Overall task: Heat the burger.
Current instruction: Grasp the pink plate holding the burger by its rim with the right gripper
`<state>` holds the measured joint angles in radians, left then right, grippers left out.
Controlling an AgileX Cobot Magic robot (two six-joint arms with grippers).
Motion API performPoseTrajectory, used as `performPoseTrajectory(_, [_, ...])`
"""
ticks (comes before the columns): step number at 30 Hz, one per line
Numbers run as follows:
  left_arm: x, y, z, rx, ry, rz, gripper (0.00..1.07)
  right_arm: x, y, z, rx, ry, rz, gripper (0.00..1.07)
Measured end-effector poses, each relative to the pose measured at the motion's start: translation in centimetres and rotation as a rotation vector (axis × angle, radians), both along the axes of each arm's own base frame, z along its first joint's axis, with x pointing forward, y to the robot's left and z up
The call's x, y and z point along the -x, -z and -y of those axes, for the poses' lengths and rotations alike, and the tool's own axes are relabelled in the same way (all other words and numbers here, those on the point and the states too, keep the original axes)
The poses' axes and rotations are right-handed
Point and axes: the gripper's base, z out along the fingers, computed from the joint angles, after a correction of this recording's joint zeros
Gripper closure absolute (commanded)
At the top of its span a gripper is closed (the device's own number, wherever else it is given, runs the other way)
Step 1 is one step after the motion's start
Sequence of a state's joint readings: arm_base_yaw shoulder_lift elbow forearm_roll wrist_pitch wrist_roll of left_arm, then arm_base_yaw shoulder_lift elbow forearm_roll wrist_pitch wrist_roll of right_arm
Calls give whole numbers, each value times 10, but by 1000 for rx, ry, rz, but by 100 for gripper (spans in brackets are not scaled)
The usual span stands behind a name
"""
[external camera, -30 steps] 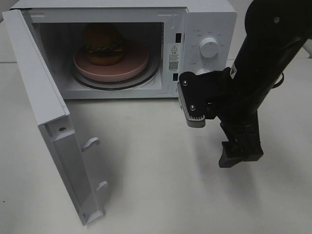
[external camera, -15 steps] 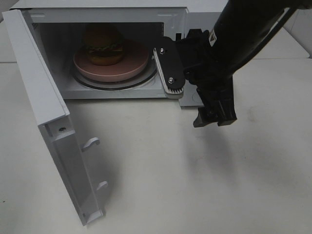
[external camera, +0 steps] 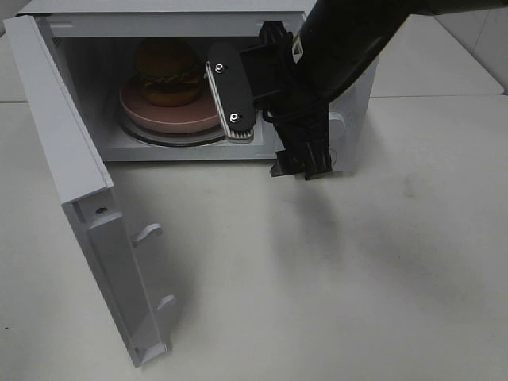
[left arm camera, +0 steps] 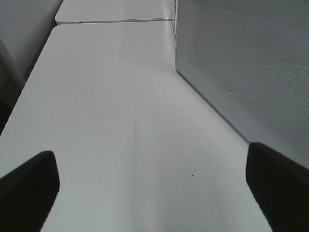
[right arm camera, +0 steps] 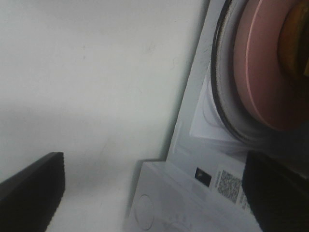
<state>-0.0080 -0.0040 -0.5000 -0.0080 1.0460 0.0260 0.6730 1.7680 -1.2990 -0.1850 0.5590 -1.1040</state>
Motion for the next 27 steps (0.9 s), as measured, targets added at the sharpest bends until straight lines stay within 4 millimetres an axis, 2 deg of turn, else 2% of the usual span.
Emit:
performPoseTrajectory(14, [0, 0, 0, 0, 0, 0, 5, -24, 9, -23, -72, -33, 84, 16])
performPoseTrajectory(16, [0, 0, 0, 0, 0, 0, 5, -32, 17, -30, -70, -36, 83, 17])
performPoseTrajectory(22, [0, 0, 0, 0, 0, 0, 5, -41, 22, -37, -80, -38, 92, 17])
performPoseTrajectory(27, [0, 0, 0, 0, 0, 0, 5, -55, 37, -49, -84, -42, 95, 18])
